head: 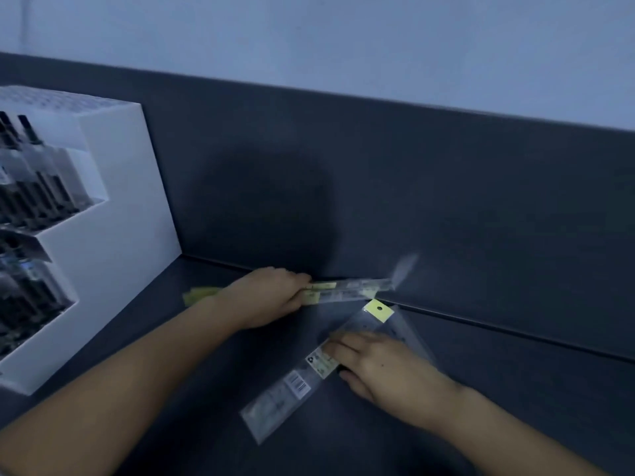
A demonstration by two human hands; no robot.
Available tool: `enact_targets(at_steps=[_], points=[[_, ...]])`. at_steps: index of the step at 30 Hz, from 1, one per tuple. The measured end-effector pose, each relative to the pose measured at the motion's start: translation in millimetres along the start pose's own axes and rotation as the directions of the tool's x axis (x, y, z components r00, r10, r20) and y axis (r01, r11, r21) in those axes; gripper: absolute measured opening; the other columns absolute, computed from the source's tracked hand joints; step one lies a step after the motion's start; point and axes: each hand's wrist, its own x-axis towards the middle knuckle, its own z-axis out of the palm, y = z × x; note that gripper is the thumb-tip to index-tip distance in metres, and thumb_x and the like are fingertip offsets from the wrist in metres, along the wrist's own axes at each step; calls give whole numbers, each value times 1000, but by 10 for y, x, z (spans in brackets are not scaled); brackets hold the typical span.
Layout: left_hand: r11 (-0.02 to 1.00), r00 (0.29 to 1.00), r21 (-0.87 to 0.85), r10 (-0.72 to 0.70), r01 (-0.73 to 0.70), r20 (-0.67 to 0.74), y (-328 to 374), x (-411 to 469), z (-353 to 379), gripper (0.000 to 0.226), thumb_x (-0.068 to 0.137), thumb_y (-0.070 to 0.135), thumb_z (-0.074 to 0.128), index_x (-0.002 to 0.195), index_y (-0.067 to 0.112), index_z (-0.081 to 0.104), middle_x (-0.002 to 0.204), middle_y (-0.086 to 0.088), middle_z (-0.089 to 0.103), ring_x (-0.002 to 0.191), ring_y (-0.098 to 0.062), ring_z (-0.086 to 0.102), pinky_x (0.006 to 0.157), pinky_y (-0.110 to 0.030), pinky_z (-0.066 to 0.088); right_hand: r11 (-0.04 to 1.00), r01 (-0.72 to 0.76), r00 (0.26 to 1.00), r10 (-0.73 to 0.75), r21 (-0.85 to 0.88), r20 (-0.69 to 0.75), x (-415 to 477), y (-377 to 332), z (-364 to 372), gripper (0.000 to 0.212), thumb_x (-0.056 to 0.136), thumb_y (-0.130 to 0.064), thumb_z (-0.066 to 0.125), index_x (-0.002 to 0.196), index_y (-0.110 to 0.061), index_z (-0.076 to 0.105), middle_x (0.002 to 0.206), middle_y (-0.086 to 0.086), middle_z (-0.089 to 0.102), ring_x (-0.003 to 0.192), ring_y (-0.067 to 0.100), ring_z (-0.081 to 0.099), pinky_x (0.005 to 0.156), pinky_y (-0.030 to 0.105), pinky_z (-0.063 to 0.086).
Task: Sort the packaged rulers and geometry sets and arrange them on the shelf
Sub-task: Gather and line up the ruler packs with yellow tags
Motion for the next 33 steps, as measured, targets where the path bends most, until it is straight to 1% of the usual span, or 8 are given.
enact_targets(at_steps=[5,11,15,18,23,25,27,33], points=[[890,992,-439,-114,124,51,-4,-122,-117,19,89,22,61,72,21,53,70,4,52,66,-12,50,65,-29,41,992,127,992,-127,-4,14,103,-194,-10,26,87,-27,46,102,-16,65,86,-2,65,74,16,59,65,28,53],[743,966,-618,-174,256,191,94,-347,-70,19,87,23,65,86,4,63,72,0,51,65,-11,45,63,-28,36,989,131,989,-135,74,51,118,-338,8,33,87,-36,40,99,-16,63,92,1,62,84,21,59,68,33,53],[628,933,-690,-255,360,254,135,-391,-63,15,84,22,69,86,8,67,73,1,59,69,-11,51,66,-27,39,972,162,984,-172,-172,-46,119,-267,51,6,79,-17,57,74,-16,59,68,-1,57,59,17,55,44,29,46],[540,908,-732,-291,415,300,129,-413,-72,18,85,22,68,94,7,69,89,-6,68,82,-13,58,79,-29,44,941,185,970,-221,-283,-101,122,-280,58,18,66,-4,70,72,-16,57,65,-1,56,55,17,52,44,28,42],[314,883,-835,-291,452,369,127,-482,-179,15,86,10,65,101,8,69,98,-6,73,93,-19,67,87,-33,52,989,-97,935,51,-116,-352,124,-161,-1,37,66,-13,74,101,-13,61,96,3,57,84,20,55,72,27,45],[270,881,-851,-290,450,374,102,-509,-207,18,83,0,66,98,9,68,99,-9,72,91,-19,67,81,-30,54,982,-182,964,169,-48,-204,101,-131,-52,58,71,-28,76,122,-15,52,116,3,54,105,21,53,92,33,46],[300,879,-842,-318,448,355,87,-539,-211,21,78,-5,69,91,12,67,94,-7,72,85,-16,67,72,-23,54,973,-229,973,230,36,-24,86,-85,-85,55,84,-38,64,132,-20,44,124,-4,50,115,16,44,101,28,32],[237,870,-876,-381,419,314,59,-625,-210,25,69,0,78,91,8,68,91,-10,74,82,-19,71,72,-29,57,998,-3,988,-7,-62,-155,-39,-46,-76,14,77,-29,71,71,-21,62,75,-8,55,67,7,53,62,19,44]])
